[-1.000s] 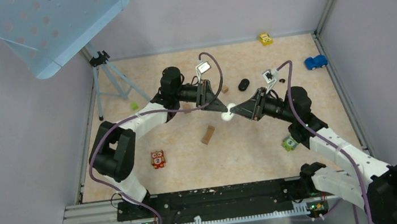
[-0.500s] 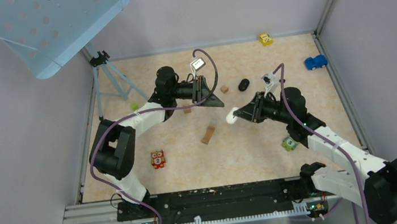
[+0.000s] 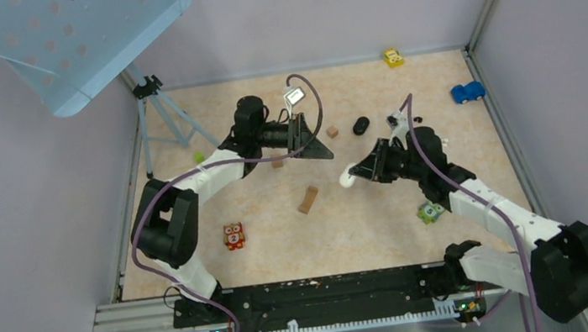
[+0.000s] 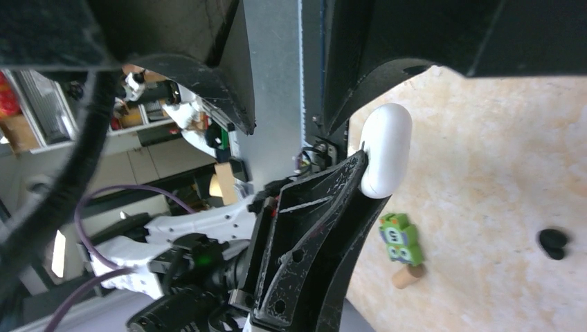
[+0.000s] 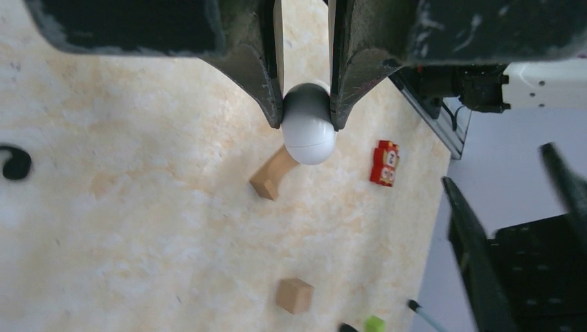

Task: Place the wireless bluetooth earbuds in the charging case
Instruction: Place the charging case at the center of the board, then pick up the charging case from the center of the board, then pass from the right arm to the left, then pass from the left arm to the right, then pass from the right arm to the left

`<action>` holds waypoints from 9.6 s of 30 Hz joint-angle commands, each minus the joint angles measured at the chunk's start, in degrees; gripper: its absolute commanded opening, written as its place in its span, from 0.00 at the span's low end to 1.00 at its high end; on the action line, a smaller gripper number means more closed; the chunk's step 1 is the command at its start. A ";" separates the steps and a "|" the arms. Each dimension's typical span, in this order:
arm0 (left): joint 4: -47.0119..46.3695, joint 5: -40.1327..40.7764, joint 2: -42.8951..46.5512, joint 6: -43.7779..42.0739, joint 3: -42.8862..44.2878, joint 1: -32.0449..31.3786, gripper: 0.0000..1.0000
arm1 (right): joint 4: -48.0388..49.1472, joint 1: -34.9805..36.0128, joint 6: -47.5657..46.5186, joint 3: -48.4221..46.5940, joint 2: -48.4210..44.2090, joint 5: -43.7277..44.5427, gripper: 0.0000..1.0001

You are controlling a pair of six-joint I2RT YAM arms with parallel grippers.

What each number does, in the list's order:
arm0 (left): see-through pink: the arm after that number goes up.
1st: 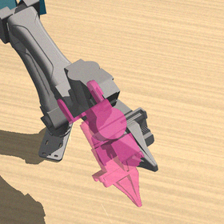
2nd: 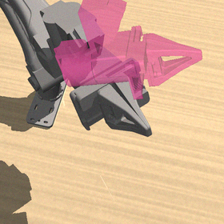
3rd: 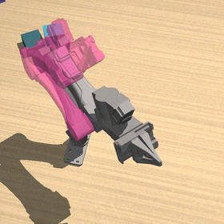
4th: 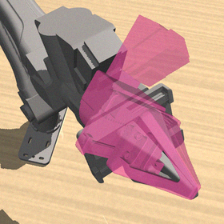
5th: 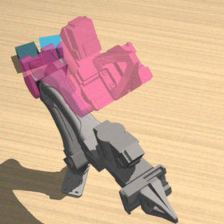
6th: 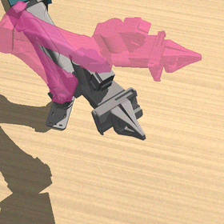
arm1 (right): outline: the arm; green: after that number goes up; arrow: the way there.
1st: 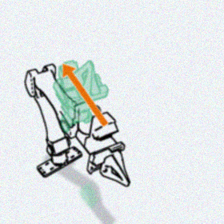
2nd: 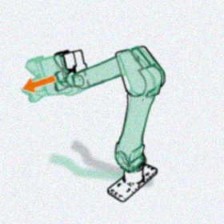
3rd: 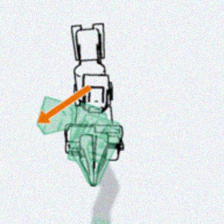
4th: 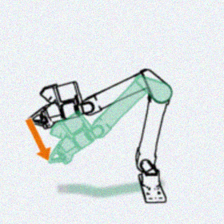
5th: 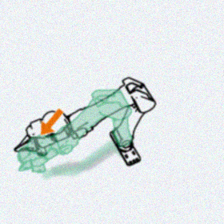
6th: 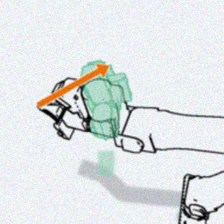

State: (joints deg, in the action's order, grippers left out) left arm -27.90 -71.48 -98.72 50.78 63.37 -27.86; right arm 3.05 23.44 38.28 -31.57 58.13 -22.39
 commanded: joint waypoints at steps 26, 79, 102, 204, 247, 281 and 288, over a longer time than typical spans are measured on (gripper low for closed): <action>26.44 10.96 5.66 -21.68 3.42 2.30 0.51 | -24.45 -1.02 11.91 -14.46 29.91 7.54 0.07; 42.41 32.45 12.68 -33.58 5.14 2.63 0.91 | -29.41 21.01 -1.76 -17.88 28.44 35.25 0.64; 29.56 17.66 10.34 -13.69 -3.86 3.20 0.99 | -13.81 21.80 -8.04 -8.07 10.16 32.18 0.24; 82.58 38.60 -13.34 7.15 22.44 -2.45 0.00 | -6.73 41.64 -25.57 -21.55 31.22 54.05 0.48; 53.63 18.68 -5.48 -11.81 15.06 3.96 0.86 | -6.29 15.34 -17.75 -0.51 0.34 13.79 0.00; 45.96 -7.58 -5.31 -34.89 15.39 -6.52 0.65 | 23.25 -3.60 0.53 -0.20 9.20 -42.04 0.00; 46.01 -8.27 -5.43 -34.35 15.46 -6.66 0.48 | 19.57 -3.62 -1.69 -0.11 7.97 -41.03 0.00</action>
State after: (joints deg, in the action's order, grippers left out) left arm 16.03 -77.60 -104.16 19.05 77.12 -34.83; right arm 21.28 20.12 38.09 -31.70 67.05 -63.09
